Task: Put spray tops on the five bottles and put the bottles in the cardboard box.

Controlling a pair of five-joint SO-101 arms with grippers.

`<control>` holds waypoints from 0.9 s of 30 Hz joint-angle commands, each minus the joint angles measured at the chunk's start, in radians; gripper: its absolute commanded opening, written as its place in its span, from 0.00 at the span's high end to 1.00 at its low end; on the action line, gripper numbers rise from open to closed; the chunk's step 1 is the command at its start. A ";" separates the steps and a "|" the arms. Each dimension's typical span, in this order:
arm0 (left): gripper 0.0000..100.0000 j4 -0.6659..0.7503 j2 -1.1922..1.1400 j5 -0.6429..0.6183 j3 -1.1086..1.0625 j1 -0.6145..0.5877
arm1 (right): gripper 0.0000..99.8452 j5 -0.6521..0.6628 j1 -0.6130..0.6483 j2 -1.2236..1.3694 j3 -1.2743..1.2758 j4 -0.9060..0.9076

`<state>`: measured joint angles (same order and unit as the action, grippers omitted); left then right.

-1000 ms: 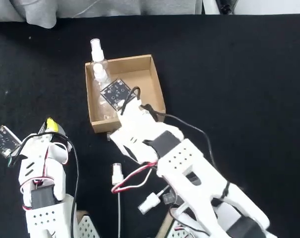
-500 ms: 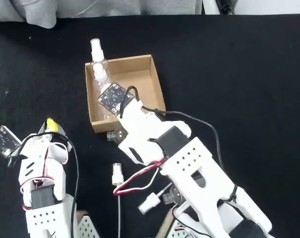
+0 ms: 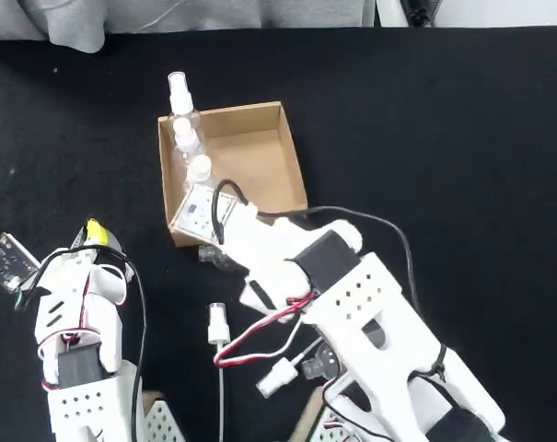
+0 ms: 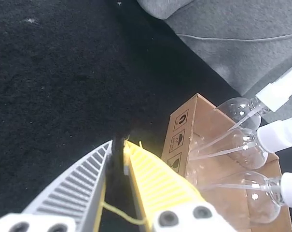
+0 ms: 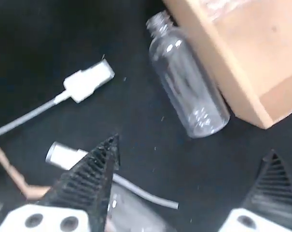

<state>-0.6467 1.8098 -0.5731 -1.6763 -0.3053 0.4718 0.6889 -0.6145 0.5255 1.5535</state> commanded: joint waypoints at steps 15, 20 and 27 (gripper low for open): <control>0.97 0.025 0.011 0.008 -0.024 -0.008 | 0.62 0.252 0.017 -0.051 0.154 0.189; 0.97 0.025 0.011 0.008 -0.024 -0.008 | 0.62 0.313 -0.003 -0.051 0.165 0.201; 0.97 0.025 0.011 0.008 -0.024 -0.008 | 0.62 0.557 -0.153 -0.051 0.209 0.203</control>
<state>-0.6467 1.8098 -0.5731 -1.6763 -0.3053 0.9306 0.6122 -0.6268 0.7127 1.7269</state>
